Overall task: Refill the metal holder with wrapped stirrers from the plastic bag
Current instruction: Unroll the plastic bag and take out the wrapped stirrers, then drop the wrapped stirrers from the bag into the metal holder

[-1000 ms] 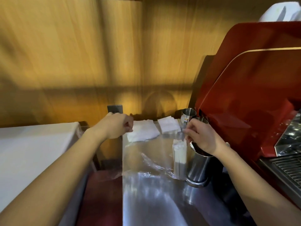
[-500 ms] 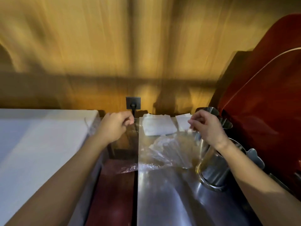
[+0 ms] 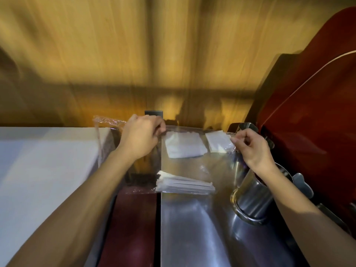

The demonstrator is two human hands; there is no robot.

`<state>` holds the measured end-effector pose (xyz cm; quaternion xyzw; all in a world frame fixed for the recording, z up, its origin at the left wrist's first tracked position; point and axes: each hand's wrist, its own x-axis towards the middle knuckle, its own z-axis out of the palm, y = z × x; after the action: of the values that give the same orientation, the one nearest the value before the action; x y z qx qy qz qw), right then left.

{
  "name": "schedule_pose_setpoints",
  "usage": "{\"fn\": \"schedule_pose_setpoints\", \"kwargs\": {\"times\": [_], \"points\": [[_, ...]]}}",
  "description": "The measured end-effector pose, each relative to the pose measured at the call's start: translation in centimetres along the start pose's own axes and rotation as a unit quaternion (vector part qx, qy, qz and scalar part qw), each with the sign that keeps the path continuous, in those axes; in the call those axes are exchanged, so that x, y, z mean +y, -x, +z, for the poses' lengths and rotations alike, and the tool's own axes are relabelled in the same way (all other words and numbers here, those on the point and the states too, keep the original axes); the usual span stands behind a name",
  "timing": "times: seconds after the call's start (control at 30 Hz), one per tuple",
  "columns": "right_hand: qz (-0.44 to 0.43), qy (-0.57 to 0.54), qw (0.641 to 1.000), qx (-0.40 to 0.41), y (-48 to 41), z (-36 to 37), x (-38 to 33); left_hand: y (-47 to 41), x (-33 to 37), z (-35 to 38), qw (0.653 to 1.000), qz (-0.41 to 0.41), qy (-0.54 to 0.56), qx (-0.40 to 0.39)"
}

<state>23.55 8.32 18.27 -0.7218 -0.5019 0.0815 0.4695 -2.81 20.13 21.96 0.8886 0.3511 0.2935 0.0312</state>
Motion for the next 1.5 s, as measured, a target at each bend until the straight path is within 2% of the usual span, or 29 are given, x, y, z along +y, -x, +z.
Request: {"fn": "schedule_pose_setpoints", "kwargs": {"times": [0.1, 0.2, 0.33, 0.53, 0.63, 0.8, 1.0, 1.17, 1.3, 1.5], "points": [[-0.004, -0.003, 1.000, 0.016, -0.4, -0.1, 0.0, -1.6, 1.3, 0.0, 0.999, -0.007, -0.010, -0.039], [0.007, -0.031, 0.999, 0.036, -0.7, -0.5, 0.0, -2.6, 1.9, -0.3, 1.000, 0.015, 0.004, -0.023], [0.013, -0.027, 0.999, 0.040, -0.4, -1.6, 0.8, -3.7, 2.0, -1.2, 0.998, 0.028, 0.023, -0.044], [-0.006, -0.082, 0.994, 0.067, -0.1, -2.9, 1.0, -5.6, 3.6, -2.3, 0.996, 0.035, 0.036, -0.074], [-0.021, -0.139, 0.986, 0.092, -0.4, -4.2, 0.1, -7.5, 4.4, -3.9, 0.997, 0.044, 0.026, -0.065], [-0.082, -0.160, 0.974, 0.137, -0.6, -7.3, -2.7, -10.5, 6.6, -7.4, 0.997, 0.044, 0.052, -0.025], [-0.140, -0.202, 0.949, 0.198, 0.0, -12.1, -5.4, -12.7, 10.3, -10.1, 0.989, 0.135, 0.048, 0.029], [-0.159, -0.171, 0.940, 0.248, 1.6, -15.8, -6.0, -13.1, 13.6, -9.9, 0.976, 0.196, 0.081, 0.041], [-0.163, -0.126, 0.938, 0.278, 3.8, -18.3, -6.0, -13.7, 15.8, -8.5, 0.974, 0.198, 0.095, 0.056], [-0.152, -0.070, 0.937, 0.307, 7.2, -22.0, -5.6, -14.0, 19.8, -6.4, 0.957, 0.244, 0.154, 0.026]]}}
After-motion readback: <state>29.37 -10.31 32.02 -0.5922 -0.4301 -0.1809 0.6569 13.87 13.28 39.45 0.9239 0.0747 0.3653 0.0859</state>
